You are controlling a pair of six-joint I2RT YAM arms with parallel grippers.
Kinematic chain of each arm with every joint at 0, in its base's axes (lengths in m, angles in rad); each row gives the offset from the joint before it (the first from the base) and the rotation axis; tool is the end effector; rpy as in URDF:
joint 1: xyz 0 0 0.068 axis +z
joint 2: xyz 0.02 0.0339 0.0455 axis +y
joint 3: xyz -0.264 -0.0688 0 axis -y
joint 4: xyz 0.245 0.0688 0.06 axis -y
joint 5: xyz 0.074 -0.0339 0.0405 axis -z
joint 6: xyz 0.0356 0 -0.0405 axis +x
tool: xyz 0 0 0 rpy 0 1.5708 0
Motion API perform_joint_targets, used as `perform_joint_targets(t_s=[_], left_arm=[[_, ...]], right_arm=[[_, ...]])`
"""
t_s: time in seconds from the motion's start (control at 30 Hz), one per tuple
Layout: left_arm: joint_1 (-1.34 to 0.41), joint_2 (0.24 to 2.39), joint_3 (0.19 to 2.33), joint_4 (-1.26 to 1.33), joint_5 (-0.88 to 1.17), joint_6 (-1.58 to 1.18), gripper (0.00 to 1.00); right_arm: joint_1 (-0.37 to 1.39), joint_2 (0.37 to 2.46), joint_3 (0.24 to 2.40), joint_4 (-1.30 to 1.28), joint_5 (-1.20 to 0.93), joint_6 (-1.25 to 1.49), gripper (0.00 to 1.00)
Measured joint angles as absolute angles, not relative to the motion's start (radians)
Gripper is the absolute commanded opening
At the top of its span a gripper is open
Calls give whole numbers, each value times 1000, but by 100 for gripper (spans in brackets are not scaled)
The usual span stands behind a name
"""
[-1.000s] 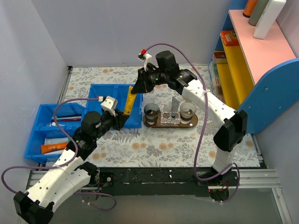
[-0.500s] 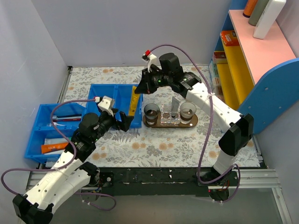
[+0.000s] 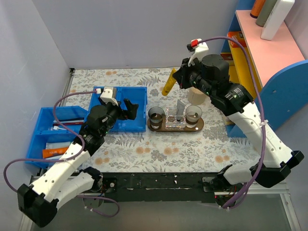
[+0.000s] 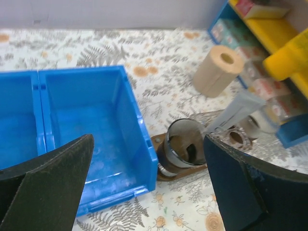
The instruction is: Prepare toiletry sets of a toothbrush and toothpaste on the tray
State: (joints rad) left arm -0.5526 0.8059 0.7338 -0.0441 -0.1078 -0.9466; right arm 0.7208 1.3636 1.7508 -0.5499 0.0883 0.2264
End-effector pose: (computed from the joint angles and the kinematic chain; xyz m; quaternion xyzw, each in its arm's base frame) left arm 0.1676 -0.0988 0.3335 -0.1811 0.7245 -0.4229 0.5134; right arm 0.2109 0.1811 0.5022 -0.1586 0.7453 0.2650 0.5908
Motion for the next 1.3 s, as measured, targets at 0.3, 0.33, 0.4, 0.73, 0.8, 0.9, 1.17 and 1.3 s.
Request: perform_joint_targets(t_s=[0.3,0.33,0.4,0.73,0.8,0.9,1.17,1.3], left_arm=[[-546,860,695,-23,-189,-962,98],[-546,849,694,-21,-198,-962,98],[-545,834,694,-14,-208,-962,98],[-545,830,694,-7,-226,-962,98],[-545,830,694,-7,-220,-958,98],[-545,826,692,-7,-196,-949,98],[-545,807,675,5,-81,-921,98],[-545,807,674,9,-50,-914,98]], right_arm=[[719,1336,1569,-588,312,218,1],[719,1337,1558,-591,317,218,1],[719,1340,1542,-595,328,221,1],[719,1346,1519,-546,257,167,1],[719,1352,1518,-537,201,126,1],[719,1371,1518,-530,129,68,1],[715,1412,1518,-537,-30,-112,1],[703,1414,1518,-537,-67,-178,1]])
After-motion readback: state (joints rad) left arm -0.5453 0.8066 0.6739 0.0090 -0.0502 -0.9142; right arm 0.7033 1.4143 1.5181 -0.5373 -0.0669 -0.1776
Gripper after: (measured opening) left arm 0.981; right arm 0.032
